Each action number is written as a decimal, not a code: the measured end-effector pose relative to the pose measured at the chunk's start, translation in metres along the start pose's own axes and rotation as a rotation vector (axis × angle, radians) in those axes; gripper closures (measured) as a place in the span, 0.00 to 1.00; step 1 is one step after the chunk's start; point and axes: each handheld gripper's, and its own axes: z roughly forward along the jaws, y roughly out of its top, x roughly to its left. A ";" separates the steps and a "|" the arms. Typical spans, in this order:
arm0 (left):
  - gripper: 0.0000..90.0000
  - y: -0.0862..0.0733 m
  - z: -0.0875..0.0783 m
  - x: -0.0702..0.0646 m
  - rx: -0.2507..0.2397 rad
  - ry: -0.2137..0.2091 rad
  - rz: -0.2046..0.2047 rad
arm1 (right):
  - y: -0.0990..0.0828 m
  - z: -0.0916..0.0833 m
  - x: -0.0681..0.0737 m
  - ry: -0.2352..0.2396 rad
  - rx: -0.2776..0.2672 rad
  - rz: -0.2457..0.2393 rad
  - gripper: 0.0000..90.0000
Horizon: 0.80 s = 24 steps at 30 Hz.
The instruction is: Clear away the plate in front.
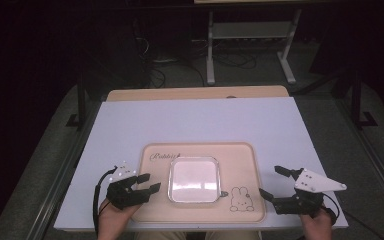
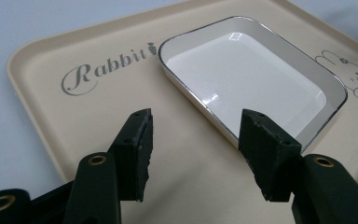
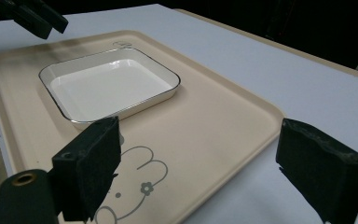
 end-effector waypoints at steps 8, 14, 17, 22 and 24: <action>0.47 -0.001 -0.009 0.006 -0.021 0.016 0.010 | 0.000 0.000 0.000 -0.001 0.001 -0.001 0.14; 0.46 -0.002 -0.016 0.011 -0.035 0.035 0.020 | 0.000 0.000 -0.001 -0.003 0.002 0.000 0.14; 0.45 -0.003 -0.019 0.014 -0.041 0.046 0.029 | -0.001 -0.001 -0.001 -0.003 0.003 0.001 0.14; 0.45 -0.003 -0.024 0.016 -0.049 0.058 0.042 | -0.001 -0.001 -0.002 -0.003 0.004 0.003 0.14; 0.44 -0.004 -0.026 0.018 -0.054 0.066 0.041 | -0.001 -0.001 -0.002 -0.004 0.004 0.004 0.14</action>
